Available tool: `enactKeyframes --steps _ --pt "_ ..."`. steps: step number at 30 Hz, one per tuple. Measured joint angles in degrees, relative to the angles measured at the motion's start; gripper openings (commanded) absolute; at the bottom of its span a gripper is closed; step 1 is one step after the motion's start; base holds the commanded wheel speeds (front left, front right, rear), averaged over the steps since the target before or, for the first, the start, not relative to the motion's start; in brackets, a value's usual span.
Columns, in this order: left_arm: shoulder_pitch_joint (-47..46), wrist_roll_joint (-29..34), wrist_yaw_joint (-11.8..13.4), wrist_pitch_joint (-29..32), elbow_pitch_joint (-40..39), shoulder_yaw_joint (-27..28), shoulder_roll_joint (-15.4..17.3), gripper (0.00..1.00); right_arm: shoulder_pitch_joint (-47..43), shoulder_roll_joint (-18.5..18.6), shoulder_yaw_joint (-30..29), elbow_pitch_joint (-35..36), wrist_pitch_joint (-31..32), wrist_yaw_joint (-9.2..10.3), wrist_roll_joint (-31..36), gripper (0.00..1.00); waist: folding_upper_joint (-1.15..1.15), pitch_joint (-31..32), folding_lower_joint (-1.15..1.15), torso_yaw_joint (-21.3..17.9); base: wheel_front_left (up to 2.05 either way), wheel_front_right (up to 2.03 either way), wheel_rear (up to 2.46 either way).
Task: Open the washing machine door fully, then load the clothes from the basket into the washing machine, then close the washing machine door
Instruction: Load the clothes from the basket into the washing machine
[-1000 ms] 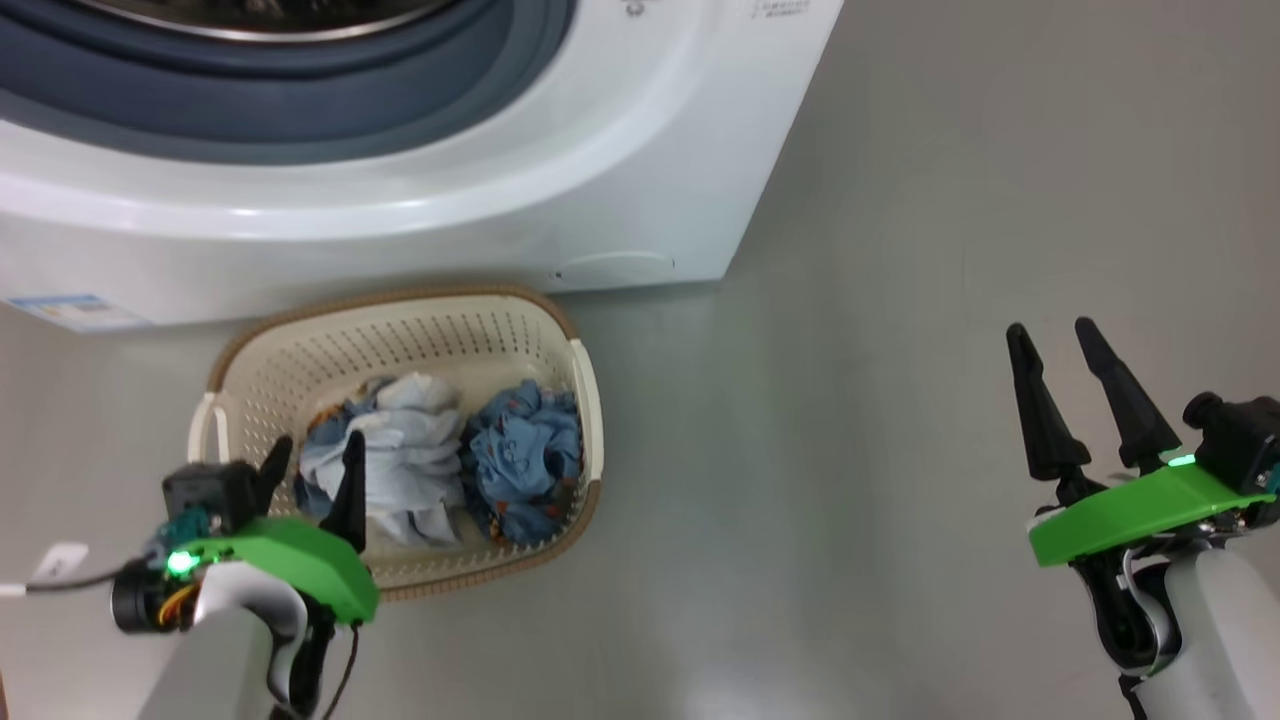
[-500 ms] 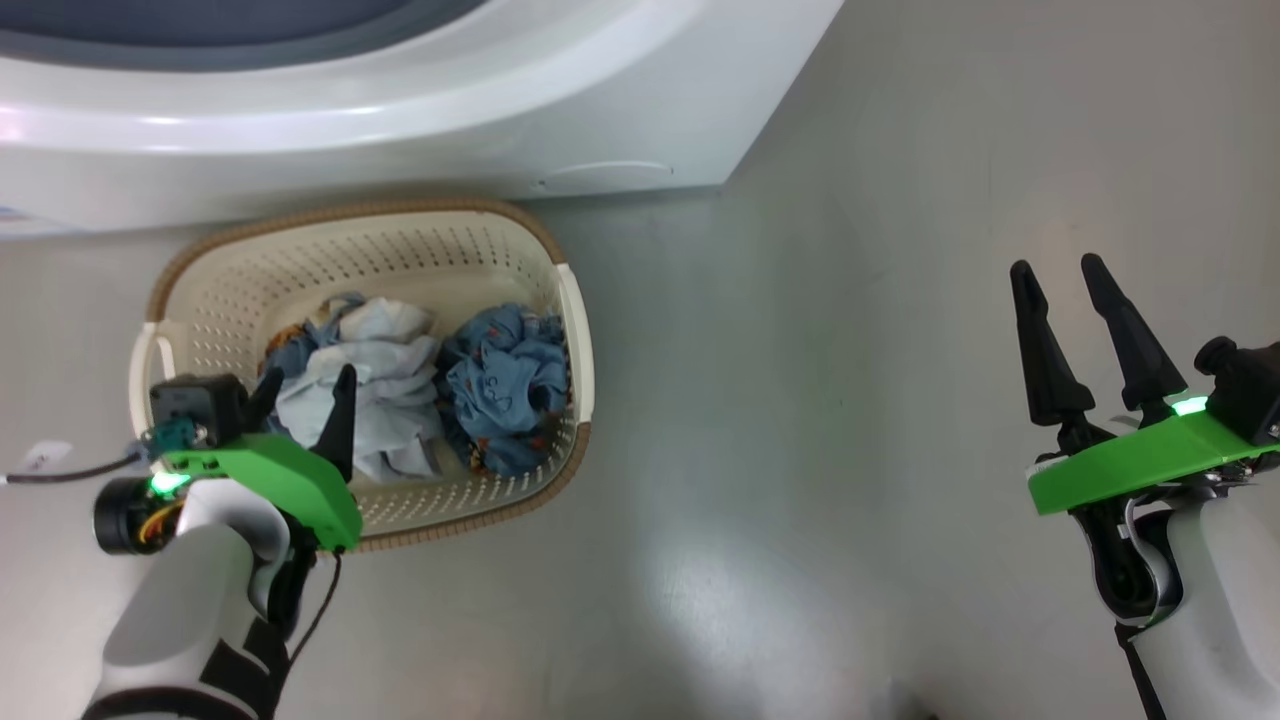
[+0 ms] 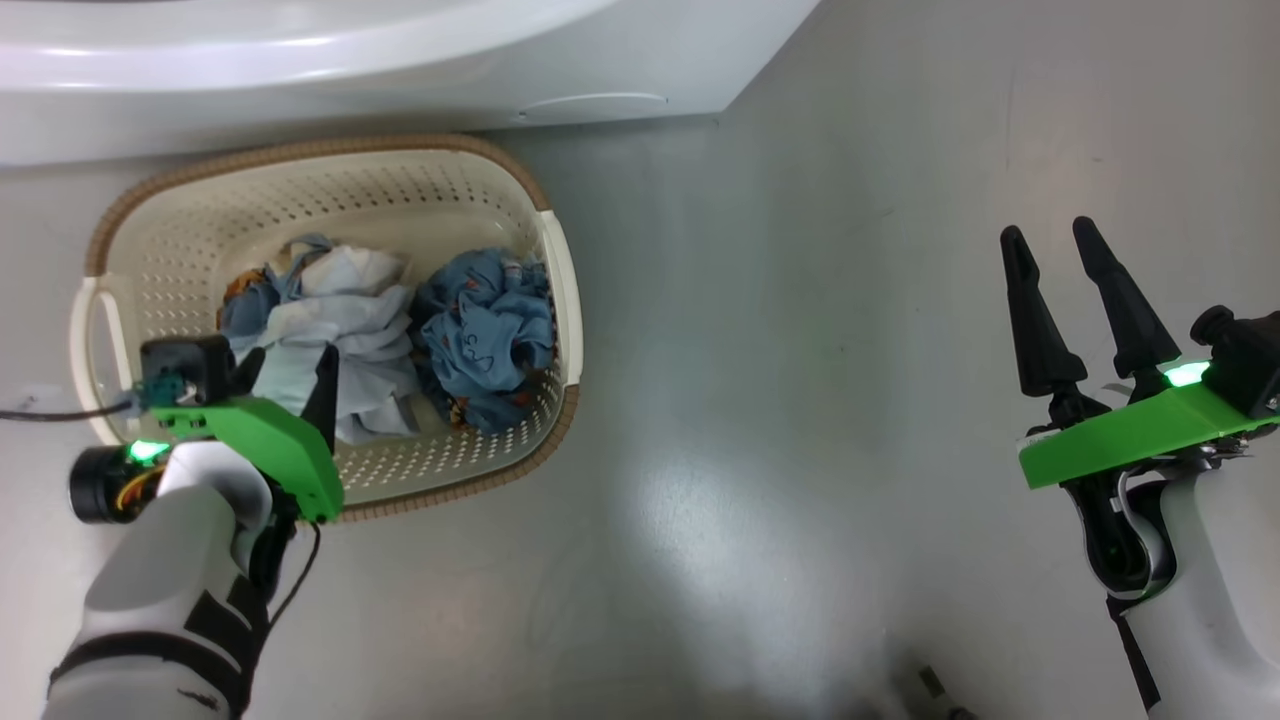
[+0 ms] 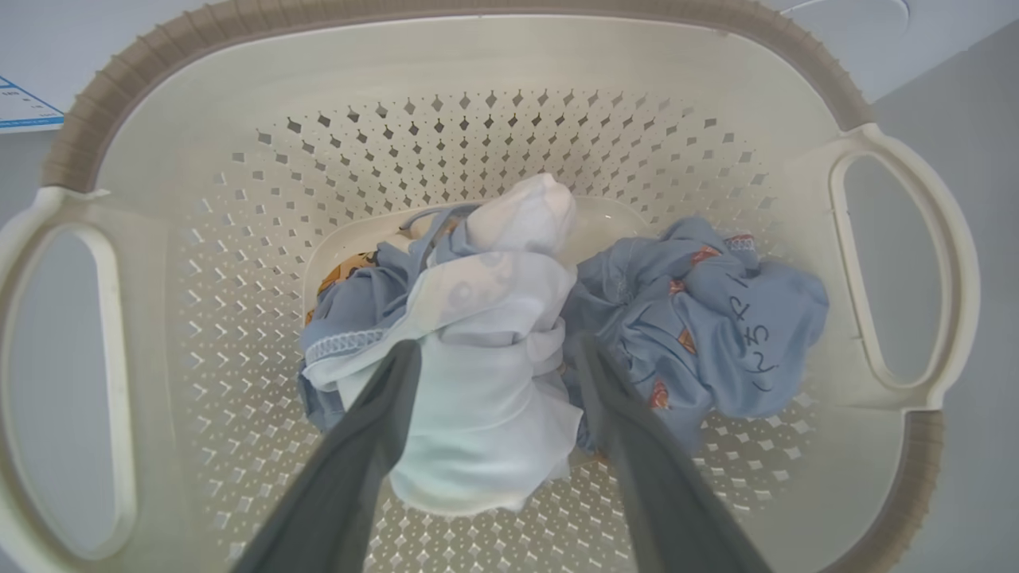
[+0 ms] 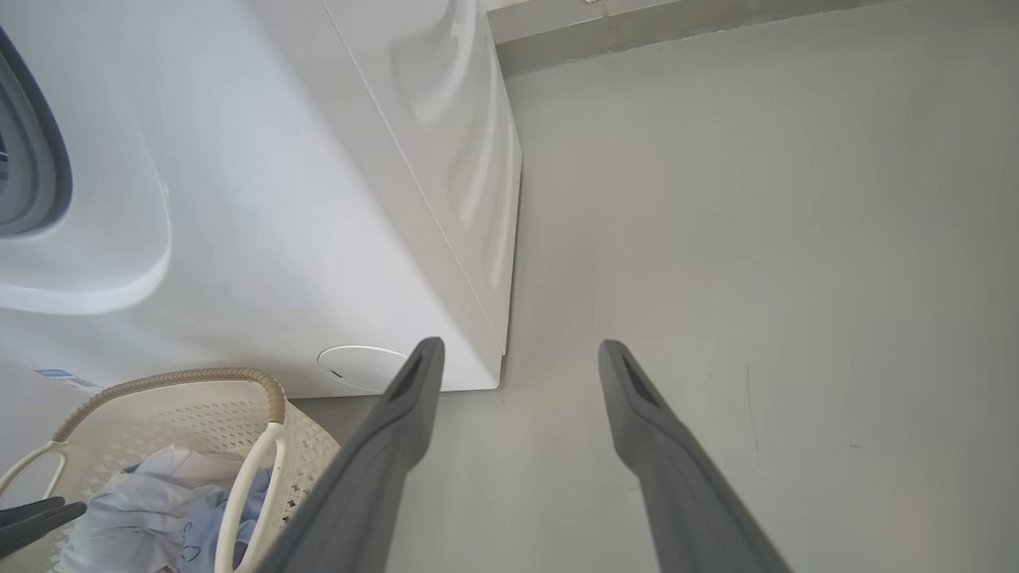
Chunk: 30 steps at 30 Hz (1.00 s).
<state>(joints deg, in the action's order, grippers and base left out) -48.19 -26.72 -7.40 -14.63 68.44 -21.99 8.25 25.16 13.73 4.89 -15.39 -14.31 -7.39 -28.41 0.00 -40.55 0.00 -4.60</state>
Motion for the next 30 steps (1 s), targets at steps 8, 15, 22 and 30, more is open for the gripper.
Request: enactKeyframes --steps 8,15,22,30 --pt "-3.9 -2.6 0.0 0.6 2.6 -2.1 0.8 1.00 1.2 0.1 0.8 1.1 0.0 0.00 -0.4 1.00 0.00 -2.5 0.00 -0.2 0.00 0.00 0.00" --pt "-4.9 -4.4 0.0 2.1 3.1 -4.4 0.8 1.00 2.2 0.2 0.9 1.6 0.0 0.00 -0.4 1.00 0.00 -4.0 0.00 -0.3 0.00 0.00 0.00" --pt "-5.0 -6.8 0.0 4.1 3.3 -7.4 0.8 1.00 2.2 0.2 1.3 1.6 0.0 0.00 -0.4 1.00 0.00 -4.3 0.00 -0.5 0.00 0.00 0.00" --pt "-5.0 -9.4 0.0 5.1 3.2 -10.6 1.1 0.00 2.2 0.2 1.6 1.6 0.0 0.00 -0.4 1.00 0.00 -3.7 0.00 -0.7 0.00 0.00 0.00"
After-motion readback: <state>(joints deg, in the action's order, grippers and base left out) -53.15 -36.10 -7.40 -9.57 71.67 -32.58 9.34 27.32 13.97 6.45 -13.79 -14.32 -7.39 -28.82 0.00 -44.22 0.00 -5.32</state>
